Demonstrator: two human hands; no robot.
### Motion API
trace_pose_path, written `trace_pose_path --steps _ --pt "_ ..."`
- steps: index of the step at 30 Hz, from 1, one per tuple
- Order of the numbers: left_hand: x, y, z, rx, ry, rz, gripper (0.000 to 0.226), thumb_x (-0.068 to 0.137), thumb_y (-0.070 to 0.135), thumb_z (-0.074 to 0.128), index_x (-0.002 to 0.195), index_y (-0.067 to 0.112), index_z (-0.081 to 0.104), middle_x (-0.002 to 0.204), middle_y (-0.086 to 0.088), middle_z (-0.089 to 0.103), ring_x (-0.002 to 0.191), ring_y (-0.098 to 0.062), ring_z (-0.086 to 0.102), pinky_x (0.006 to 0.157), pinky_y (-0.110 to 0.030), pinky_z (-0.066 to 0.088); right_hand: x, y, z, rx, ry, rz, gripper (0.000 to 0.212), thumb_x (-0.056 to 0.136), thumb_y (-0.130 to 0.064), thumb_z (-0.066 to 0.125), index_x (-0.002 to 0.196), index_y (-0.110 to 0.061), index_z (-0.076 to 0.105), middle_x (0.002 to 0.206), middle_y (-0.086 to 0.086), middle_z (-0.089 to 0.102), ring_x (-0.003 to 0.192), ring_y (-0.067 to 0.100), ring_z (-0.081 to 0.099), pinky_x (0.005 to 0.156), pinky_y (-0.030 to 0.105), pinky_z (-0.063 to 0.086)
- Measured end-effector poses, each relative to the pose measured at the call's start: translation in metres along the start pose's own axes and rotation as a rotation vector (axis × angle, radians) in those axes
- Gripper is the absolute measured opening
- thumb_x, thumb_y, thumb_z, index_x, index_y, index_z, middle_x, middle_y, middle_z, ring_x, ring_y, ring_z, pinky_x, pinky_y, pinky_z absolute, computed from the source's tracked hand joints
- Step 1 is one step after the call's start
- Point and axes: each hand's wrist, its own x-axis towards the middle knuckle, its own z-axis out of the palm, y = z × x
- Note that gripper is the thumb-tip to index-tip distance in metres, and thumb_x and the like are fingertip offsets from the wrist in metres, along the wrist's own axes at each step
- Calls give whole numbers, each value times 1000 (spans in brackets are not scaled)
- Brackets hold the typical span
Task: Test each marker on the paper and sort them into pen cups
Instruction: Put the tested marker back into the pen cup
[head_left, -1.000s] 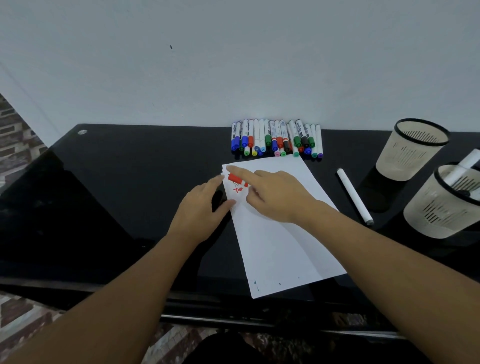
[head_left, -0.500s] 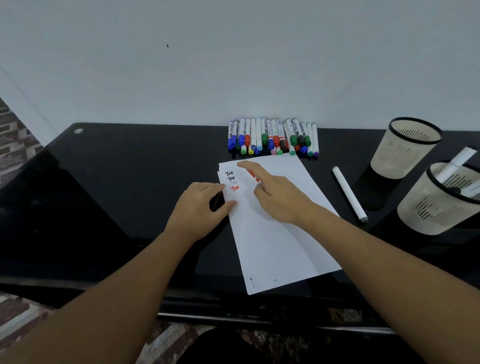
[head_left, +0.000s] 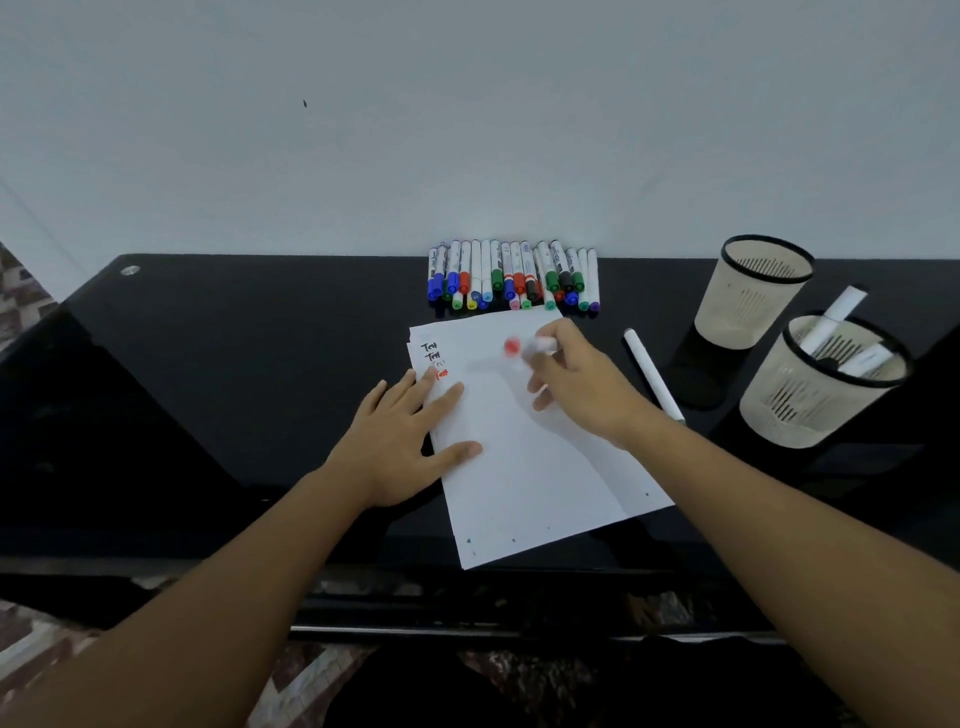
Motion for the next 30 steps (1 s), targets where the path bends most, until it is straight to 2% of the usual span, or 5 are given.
trace_pose_path --steps 5,9,19,24,30 --pt "0 -4 3 -15 47 -12 87 84 92 15 159 49 7 170 10 -4 156 -10 -7 126 -43 -4 -13 -4 -25 -239 237 -91 42 106 -53 46 81 -23 60 68 -6 58 55 5 49 57 27 40" --pt "0 -3 3 -13 47 -19 91 80 96 11 158 50 8 169 11 -3 156 -10 -5 127 -44 -3 -29 -6 -62 -378 374 -189 23 106 -39 52 113 -17 56 76 -13 65 64 -1 60 60 28 48" --pt "-1 3 1 -22 55 -14 95 76 98 9 158 50 10 169 11 -2 156 -10 -5 127 -42 -3 -81 -7 -163 -400 760 -28 28 106 -44 49 113 -18 55 80 -12 63 73 7 59 68 34 46" --pt "-3 2 2 -16 49 -20 95 76 98 9 158 51 10 169 11 -1 156 -10 -4 127 -42 -3 -88 7 -185 -466 806 88 32 105 -43 51 112 -12 55 82 -5 60 77 21 57 72 36 42" --pt "-1 3 0 -26 59 -13 94 76 98 11 158 50 12 169 11 0 156 -10 -3 127 -42 -2 -86 20 -185 -538 669 169 29 99 -46 59 107 -18 58 89 -2 66 83 23 63 68 35 45"
